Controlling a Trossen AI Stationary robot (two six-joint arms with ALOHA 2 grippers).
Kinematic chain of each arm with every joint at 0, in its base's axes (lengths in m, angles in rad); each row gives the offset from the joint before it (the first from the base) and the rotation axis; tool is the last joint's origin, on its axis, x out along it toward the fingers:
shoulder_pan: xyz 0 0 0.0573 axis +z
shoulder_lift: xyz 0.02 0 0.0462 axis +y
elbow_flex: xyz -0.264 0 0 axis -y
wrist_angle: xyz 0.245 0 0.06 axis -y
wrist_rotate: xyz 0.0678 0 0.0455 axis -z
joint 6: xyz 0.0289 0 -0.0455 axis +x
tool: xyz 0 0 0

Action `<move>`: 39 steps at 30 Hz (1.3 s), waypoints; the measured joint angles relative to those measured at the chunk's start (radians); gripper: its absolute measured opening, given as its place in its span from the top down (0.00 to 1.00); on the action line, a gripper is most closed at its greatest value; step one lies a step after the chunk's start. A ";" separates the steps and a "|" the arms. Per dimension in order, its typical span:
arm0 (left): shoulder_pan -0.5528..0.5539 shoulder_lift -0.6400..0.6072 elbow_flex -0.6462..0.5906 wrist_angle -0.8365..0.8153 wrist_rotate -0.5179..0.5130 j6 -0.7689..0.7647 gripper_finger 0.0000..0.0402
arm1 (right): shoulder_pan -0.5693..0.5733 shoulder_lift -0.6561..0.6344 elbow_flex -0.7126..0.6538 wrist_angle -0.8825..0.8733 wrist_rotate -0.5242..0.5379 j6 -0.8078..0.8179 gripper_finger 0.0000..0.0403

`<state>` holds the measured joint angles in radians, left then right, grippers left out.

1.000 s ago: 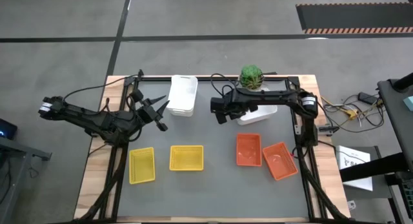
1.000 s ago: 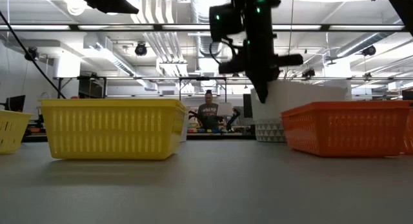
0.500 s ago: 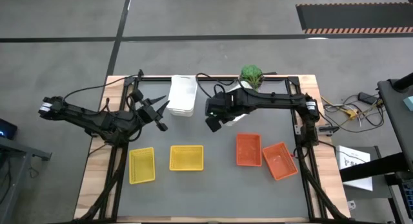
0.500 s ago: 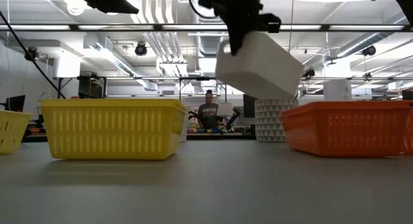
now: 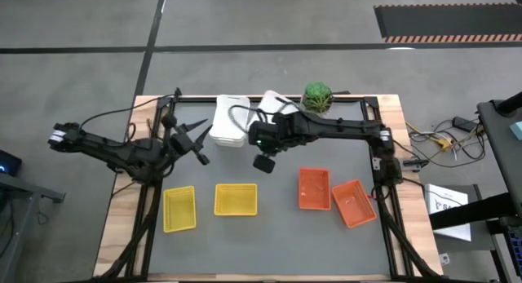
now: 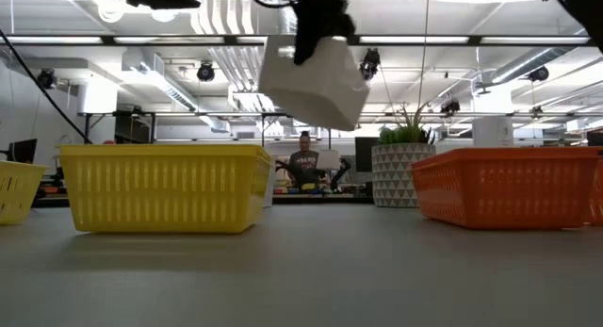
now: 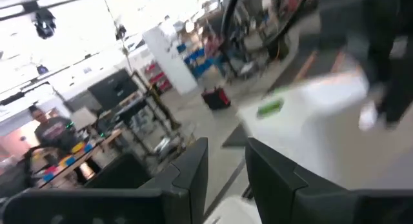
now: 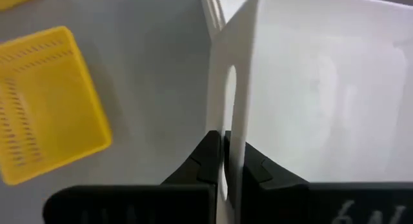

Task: Stack baskets by color
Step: Stack the right white bin on the white bins

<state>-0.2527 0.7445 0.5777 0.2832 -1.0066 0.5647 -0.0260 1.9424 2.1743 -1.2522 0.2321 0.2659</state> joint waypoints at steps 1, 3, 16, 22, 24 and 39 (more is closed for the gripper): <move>0.000 -0.014 -0.012 0.030 0.014 0.011 0.78 | -0.005 0.020 0.022 0.001 -0.001 -0.034 0.98; 0.000 -0.041 -0.032 0.058 0.033 0.020 0.78 | -0.015 0.062 0.070 0.001 0.001 -0.105 0.98; 0.000 -0.100 -0.062 0.080 0.054 0.020 0.78 | -0.096 0.222 0.174 0.236 0.000 -0.394 0.98; 0.000 -0.098 -0.062 0.078 0.054 0.020 0.78 | -0.115 0.240 0.174 0.354 -0.007 -0.418 0.98; 0.000 -0.098 -0.062 0.075 0.055 0.021 0.78 | -0.122 0.243 0.175 0.391 -0.024 -0.434 0.98; 0.000 -0.091 -0.062 0.075 0.056 0.020 0.78 | -0.145 0.332 0.168 0.438 -0.099 -0.450 0.98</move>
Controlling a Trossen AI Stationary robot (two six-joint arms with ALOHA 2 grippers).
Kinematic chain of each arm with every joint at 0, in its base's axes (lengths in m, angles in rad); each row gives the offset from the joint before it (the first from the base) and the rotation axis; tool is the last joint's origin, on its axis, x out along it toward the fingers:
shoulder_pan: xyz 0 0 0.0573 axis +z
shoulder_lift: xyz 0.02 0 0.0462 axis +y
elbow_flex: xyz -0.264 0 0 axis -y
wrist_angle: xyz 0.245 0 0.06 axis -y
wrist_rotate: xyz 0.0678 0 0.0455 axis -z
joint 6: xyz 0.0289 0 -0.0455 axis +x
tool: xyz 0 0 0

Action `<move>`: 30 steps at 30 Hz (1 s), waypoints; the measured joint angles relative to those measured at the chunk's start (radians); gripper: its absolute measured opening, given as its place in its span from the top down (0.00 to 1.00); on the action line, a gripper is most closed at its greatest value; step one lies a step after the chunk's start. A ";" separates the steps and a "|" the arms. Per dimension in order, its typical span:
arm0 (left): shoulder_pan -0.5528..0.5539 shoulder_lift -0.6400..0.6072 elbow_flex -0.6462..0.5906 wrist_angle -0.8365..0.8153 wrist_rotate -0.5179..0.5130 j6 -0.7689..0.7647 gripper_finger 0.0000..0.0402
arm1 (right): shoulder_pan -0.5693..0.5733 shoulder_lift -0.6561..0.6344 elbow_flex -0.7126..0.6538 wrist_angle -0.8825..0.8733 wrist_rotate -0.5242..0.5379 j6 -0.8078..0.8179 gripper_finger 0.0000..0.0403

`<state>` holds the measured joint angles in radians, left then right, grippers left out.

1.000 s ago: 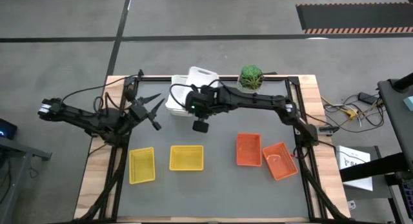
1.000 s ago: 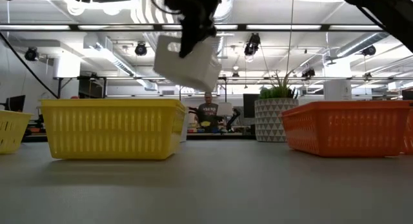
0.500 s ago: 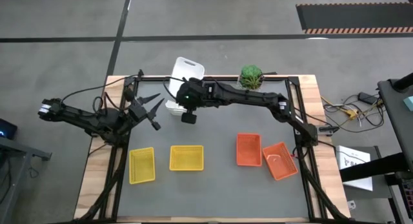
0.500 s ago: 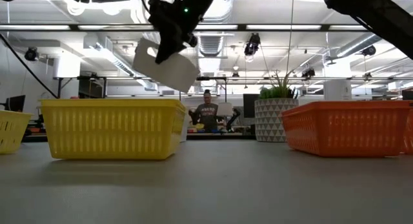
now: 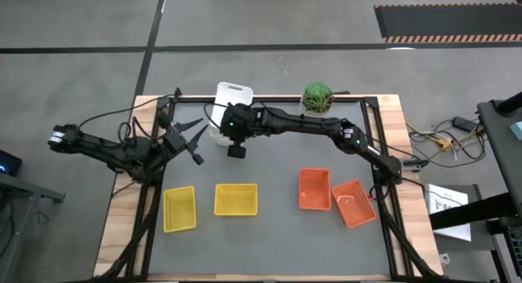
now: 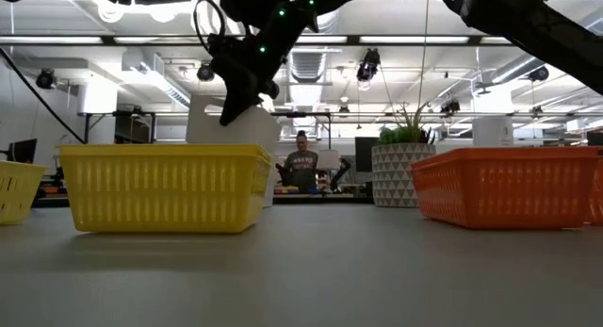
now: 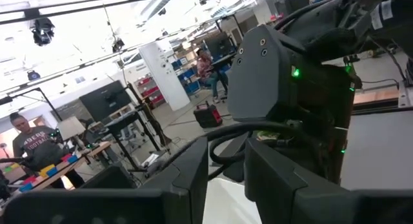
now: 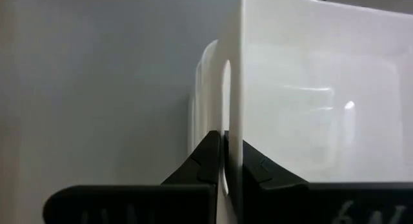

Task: Stack baskets by color
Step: Stack the right white bin on the white bins, then stack the left yellow bin on the yellow bins

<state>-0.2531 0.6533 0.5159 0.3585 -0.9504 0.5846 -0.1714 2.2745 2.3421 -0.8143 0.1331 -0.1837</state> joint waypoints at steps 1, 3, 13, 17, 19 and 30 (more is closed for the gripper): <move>0.000 0.000 0.000 0.000 0.000 0.000 0.78 | 0.000 0.000 0.000 -0.004 0.000 0.000 0.98; 0.000 0.000 0.000 0.001 0.000 0.000 0.78 | -0.002 0.002 0.000 -0.004 -0.002 0.000 0.98; 0.000 0.001 0.000 0.000 0.000 -0.001 0.78 | -0.011 0.002 0.000 -0.006 0.001 0.026 0.89; 0.000 0.001 0.000 0.000 0.000 -0.001 0.78 | -0.012 0.002 0.000 -0.007 0.006 0.039 0.79; 0.000 0.003 0.000 0.001 0.000 -0.001 0.78 | -0.012 0.000 0.000 -0.009 0.006 0.053 0.74; 0.000 0.014 0.000 0.000 0.002 -0.001 0.78 | 0.017 -0.099 0.013 -0.162 0.009 0.087 0.66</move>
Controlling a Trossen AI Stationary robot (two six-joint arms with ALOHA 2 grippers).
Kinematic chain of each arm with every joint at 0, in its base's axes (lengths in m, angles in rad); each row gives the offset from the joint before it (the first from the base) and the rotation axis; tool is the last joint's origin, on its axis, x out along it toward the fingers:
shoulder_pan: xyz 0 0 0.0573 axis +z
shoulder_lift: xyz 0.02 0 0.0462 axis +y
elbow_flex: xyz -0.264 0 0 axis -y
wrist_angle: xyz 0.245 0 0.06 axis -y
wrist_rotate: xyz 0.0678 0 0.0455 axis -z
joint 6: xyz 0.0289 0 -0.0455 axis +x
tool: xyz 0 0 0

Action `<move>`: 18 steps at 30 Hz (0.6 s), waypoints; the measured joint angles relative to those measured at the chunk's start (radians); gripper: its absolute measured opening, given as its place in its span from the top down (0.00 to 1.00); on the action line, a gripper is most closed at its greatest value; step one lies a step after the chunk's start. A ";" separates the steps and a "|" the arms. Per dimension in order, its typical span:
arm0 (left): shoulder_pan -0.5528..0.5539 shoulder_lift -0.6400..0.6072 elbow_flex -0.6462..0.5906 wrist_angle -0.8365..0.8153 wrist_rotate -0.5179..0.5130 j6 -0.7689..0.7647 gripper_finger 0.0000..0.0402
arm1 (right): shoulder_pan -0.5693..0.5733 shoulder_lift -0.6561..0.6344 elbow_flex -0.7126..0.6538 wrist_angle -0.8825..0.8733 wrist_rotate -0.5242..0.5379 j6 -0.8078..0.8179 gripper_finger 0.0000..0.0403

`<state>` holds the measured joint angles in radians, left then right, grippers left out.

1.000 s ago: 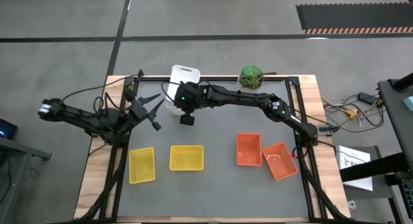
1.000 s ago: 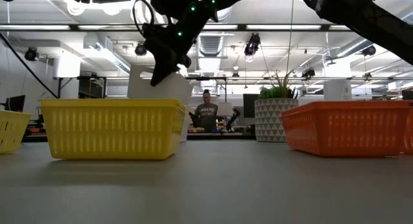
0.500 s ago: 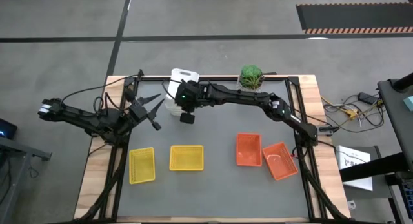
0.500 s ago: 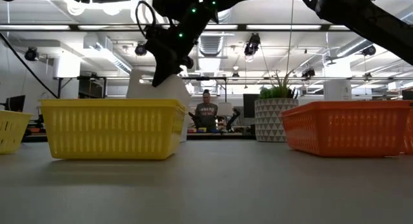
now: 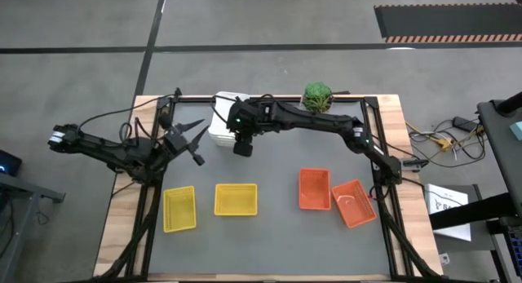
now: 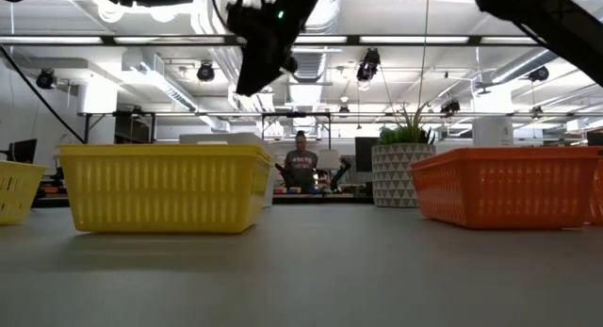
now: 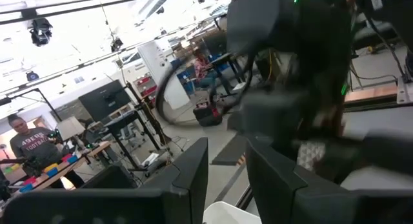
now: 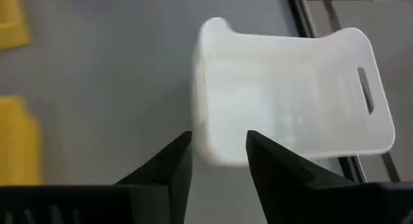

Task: Stack baskets by color
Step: Stack the left yellow bin on the yellow bins

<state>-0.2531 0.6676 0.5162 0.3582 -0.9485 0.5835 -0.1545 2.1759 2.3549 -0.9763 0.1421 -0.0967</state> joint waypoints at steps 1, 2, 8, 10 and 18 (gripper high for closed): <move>0.000 0.001 -0.001 -0.001 0.004 0.000 0.78 | 0.010 -0.016 0.000 -0.028 -0.001 0.004 0.67; 0.000 0.001 -0.001 0.000 0.009 0.000 0.78 | 0.023 -0.028 -0.002 -0.056 0.000 0.008 0.68; 0.000 0.013 -0.003 0.002 0.081 -0.002 0.78 | 0.134 -0.084 -0.025 -0.147 -0.001 0.034 0.76; -0.001 0.020 -0.003 0.004 0.115 -0.004 0.78 | 0.177 -0.103 -0.053 -0.171 -0.002 0.054 0.79; -0.005 0.071 -0.002 0.027 0.239 -0.082 0.78 | 0.317 -0.298 -0.359 -0.162 -0.003 0.191 0.87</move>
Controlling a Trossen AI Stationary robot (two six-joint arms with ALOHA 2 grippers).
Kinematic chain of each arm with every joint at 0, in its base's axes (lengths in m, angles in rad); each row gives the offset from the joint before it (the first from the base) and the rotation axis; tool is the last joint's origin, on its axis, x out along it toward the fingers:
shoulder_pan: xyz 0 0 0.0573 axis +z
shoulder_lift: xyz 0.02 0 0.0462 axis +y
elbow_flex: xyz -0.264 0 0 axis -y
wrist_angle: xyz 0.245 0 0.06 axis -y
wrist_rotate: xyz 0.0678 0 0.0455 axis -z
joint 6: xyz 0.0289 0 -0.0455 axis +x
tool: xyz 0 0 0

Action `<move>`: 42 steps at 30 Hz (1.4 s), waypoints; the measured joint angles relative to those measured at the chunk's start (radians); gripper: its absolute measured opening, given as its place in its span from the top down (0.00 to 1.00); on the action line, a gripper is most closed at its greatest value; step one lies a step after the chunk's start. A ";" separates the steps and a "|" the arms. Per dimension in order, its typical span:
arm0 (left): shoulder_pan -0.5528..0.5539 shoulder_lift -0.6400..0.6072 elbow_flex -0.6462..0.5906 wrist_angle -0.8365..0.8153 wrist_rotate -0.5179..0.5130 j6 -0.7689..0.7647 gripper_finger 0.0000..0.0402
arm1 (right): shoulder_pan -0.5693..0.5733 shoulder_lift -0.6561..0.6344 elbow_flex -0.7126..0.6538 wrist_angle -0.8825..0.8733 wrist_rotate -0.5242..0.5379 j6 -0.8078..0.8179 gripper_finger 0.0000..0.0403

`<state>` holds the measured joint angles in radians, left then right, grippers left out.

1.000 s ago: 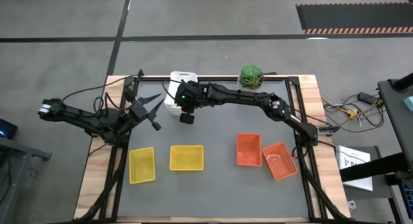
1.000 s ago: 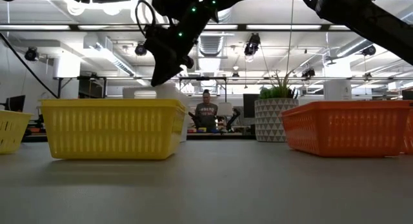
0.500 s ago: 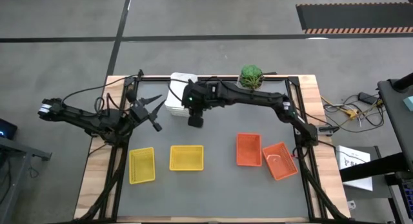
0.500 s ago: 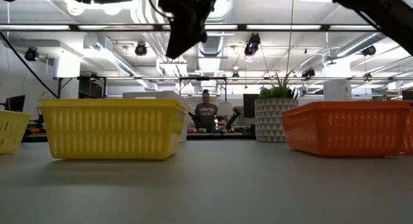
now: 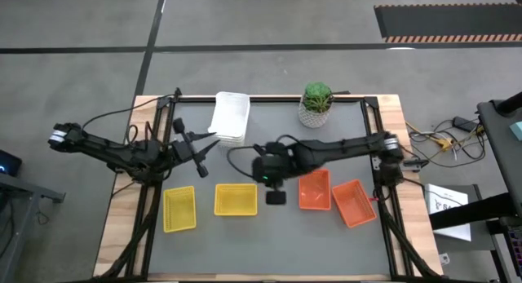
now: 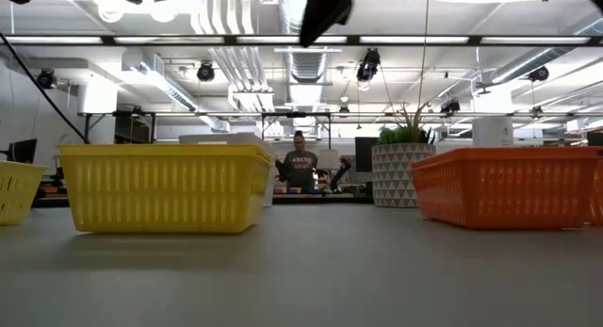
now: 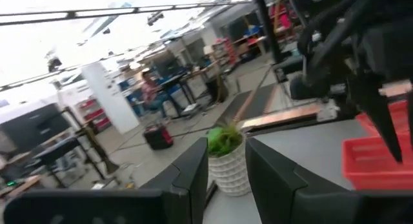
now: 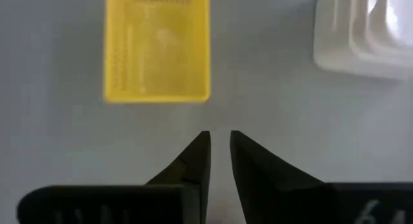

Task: Stack baskets by color
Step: Stack the left yellow bin on the yellow bins

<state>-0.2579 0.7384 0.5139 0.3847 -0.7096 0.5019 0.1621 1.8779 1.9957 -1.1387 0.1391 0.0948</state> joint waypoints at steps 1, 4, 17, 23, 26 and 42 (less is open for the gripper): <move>-0.001 0.011 0.004 -0.001 0.012 -0.012 0.78 | 0.013 -0.035 -0.054 0.026 0.002 0.027 0.88; -0.001 0.042 0.023 0.001 0.062 -0.052 0.78 | 0.055 -0.143 -0.232 0.161 0.020 0.080 0.89; -0.004 0.259 0.112 0.002 0.186 -0.268 0.78 | 0.124 -0.480 -1.021 1.196 0.039 -0.229 0.89; -0.016 0.353 0.111 -0.011 0.186 -0.554 0.78 | -0.010 -0.561 -1.279 1.536 -0.086 -0.333 0.89; -0.041 0.376 0.137 -0.117 0.187 -0.776 0.78 | -0.084 -0.613 -1.367 1.651 -0.093 -0.342 0.89; -0.227 0.740 0.690 -1.636 0.659 -2.104 0.78 | -0.161 -0.897 -1.452 1.507 -0.096 -0.389 0.89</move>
<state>-0.4852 1.4786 1.2037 -1.2516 -0.0507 -1.6018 0.0016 0.9811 0.5442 0.3688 0.0433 -0.2943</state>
